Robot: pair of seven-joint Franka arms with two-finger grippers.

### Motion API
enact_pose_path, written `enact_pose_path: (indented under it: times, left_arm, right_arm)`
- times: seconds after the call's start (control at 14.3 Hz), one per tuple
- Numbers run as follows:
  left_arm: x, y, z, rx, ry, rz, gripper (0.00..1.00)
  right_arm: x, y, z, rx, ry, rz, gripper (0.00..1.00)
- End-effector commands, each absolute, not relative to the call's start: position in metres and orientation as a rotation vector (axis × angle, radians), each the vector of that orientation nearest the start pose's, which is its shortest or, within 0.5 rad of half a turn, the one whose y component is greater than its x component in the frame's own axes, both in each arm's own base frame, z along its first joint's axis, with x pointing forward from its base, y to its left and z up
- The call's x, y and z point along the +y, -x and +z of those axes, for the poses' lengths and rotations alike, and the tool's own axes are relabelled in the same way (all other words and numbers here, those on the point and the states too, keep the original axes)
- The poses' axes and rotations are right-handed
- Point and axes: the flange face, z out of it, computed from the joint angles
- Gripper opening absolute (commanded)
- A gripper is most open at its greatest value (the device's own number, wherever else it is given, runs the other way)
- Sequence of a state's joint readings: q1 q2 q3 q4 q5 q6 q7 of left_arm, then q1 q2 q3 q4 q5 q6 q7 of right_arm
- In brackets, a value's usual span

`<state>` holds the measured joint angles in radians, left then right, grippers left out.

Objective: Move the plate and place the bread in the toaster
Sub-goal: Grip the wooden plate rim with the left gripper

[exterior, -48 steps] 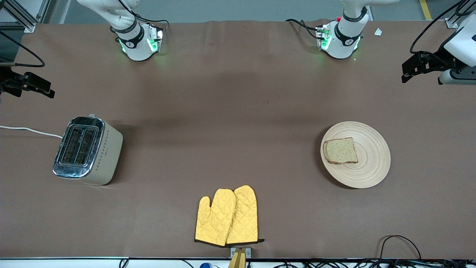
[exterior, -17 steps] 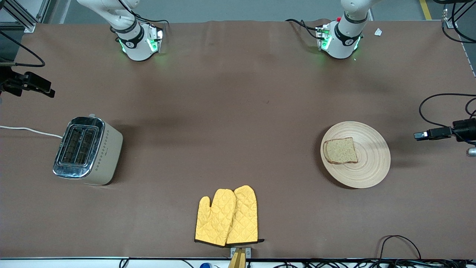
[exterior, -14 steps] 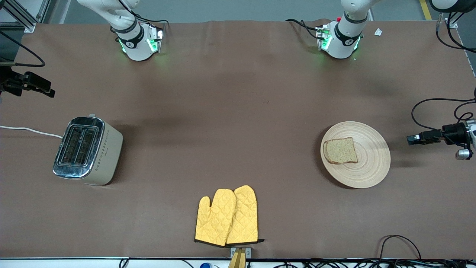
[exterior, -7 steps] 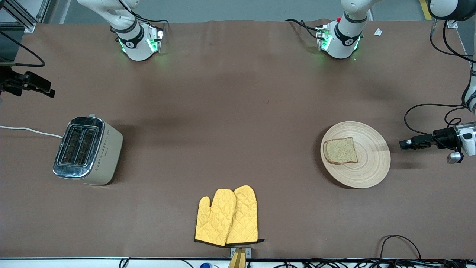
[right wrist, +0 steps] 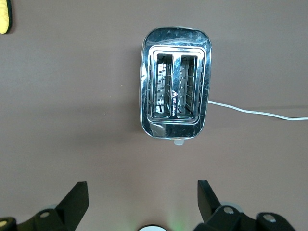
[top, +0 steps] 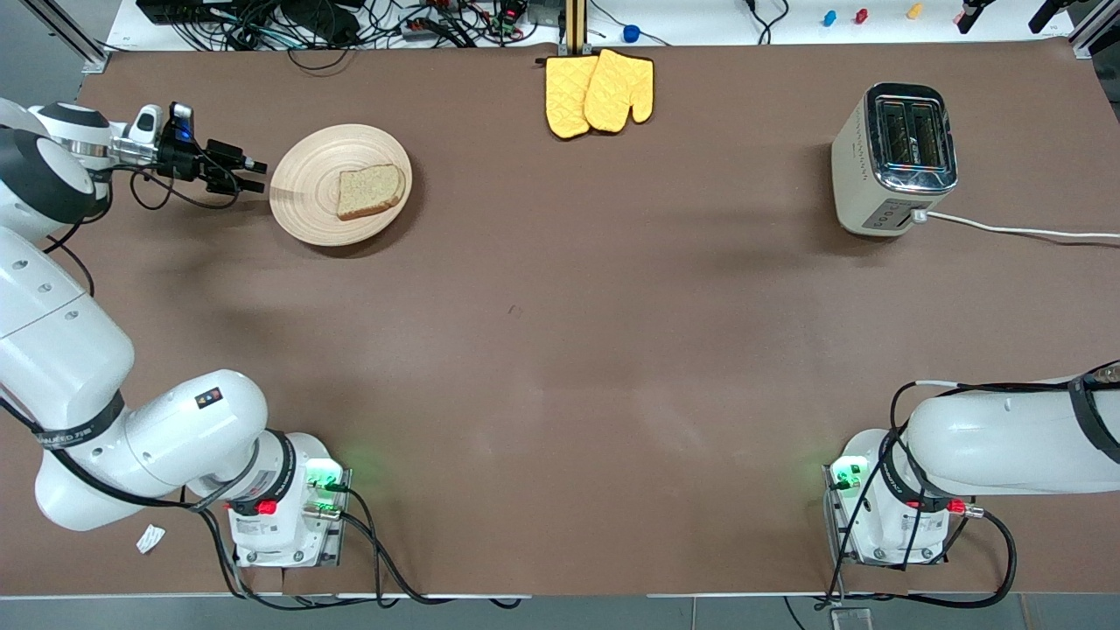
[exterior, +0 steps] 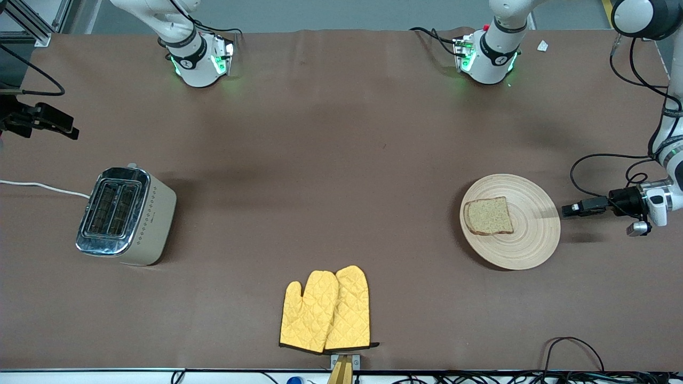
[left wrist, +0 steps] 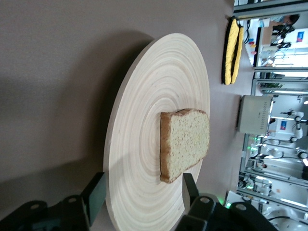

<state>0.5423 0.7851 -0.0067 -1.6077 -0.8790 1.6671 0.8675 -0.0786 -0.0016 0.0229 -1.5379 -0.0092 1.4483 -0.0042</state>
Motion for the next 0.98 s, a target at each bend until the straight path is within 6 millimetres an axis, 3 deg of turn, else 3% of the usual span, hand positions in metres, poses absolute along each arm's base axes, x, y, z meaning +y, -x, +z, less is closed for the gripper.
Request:
enact_pose_path:
  times: [0.0, 0.91]
  left_arm:
    - [0.251, -0.578, 0.145, 0.130, -2.062, 0.030, 0.69]
    - [0.250, -0.580, 0.124, 0.175, -2.076, 0.031, 0.42]
  right_arm:
    - [-0.032, -0.540, 0.633, 0.078, 3.142, 0.143, 1.00]
    - [-0.033, -0.540, 0.633, 0.078, 3.143, 0.143, 1.00]
